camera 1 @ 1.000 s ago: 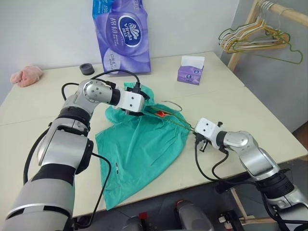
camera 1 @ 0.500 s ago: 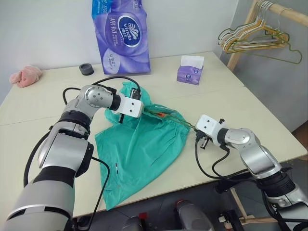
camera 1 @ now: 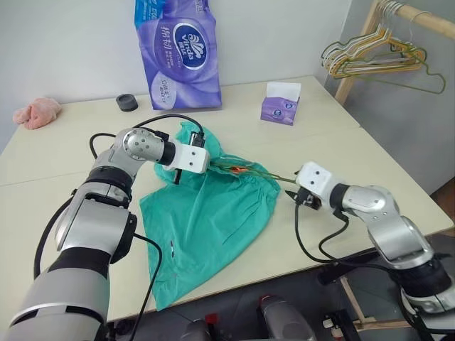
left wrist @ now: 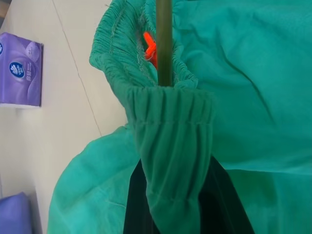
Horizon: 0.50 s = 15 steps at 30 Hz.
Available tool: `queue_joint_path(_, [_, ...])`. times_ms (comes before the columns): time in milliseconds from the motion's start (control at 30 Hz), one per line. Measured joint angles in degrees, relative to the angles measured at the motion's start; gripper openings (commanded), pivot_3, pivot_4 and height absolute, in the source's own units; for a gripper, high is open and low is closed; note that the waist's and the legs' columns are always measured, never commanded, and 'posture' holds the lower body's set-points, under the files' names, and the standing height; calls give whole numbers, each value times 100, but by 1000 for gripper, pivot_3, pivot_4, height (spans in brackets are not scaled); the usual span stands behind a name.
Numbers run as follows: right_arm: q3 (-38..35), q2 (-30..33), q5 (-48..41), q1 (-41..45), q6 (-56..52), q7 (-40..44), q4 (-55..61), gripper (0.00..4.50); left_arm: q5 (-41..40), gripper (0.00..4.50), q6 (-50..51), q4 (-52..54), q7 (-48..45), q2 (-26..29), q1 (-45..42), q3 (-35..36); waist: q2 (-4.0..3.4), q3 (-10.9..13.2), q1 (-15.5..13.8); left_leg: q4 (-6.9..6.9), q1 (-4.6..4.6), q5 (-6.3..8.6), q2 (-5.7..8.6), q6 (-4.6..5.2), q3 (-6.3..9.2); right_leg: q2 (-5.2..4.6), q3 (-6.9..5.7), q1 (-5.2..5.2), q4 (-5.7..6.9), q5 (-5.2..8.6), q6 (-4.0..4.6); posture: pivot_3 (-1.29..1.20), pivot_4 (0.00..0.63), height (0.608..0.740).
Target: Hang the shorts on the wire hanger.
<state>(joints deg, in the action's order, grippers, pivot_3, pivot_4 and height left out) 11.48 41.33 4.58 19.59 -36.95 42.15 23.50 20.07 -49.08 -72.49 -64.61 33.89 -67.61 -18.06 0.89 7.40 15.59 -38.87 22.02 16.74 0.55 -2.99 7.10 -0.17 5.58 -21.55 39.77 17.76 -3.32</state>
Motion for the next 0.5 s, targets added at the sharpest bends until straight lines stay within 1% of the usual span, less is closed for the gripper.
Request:
queue_joint_path(33, [-176,137,-62,-147,-75,49,145,4484,-5,0,20,3,-2,9,0,2,0,0,-3,0,0,0,0,0,0,0,0,0,0,0,0,-280,81,740])
queue_joint_path(167, [-931,404,-303,-690,-331,128,505,4484,-180,0,390,-12,-144,38,-1,150,1,-1,7,-1,0,0,-2,0,-1,3,0,1,4,1,0,-299,79,740])
queue_joint_path(233, [-1128,400,-443,-904,-401,146,671,4484,-367,0,702,-15,-300,44,-15,325,1,-1,28,-1,-1,0,-2,1,-3,3,1,0,7,1,0,-306,79,740])
queue_joint_path(267, [-1221,312,-532,-1046,-453,112,813,4484,-481,0,917,-17,-442,37,-36,425,2,-1,32,-1,-1,0,-3,1,-2,5,0,-1,9,2,0,-309,78,740])
queue_joint_path(300, [-1292,52,-622,-1286,-512,-9,1062,4484,-646,0,1278,-48,-663,63,-84,582,7,-5,48,-1,2,0,-8,1,1,13,-4,-3,13,4,4,-309,78,740])
queue_joint_path(400, [-1016,-707,-800,-1745,-623,-390,1452,4484,-996,0,2212,-137,-1182,268,-290,960,9,-6,147,0,5,0,-8,1,1,18,-3,-10,23,6,6,-307,75,740])
queue_joint_path(500, [-772,-1018,-801,-1814,-669,-710,1574,4484,-1166,0,2791,-129,-1516,357,-441,1139,6,-9,187,-3,2,0,-3,0,0,11,0,-7,21,7,4,-300,73,740])
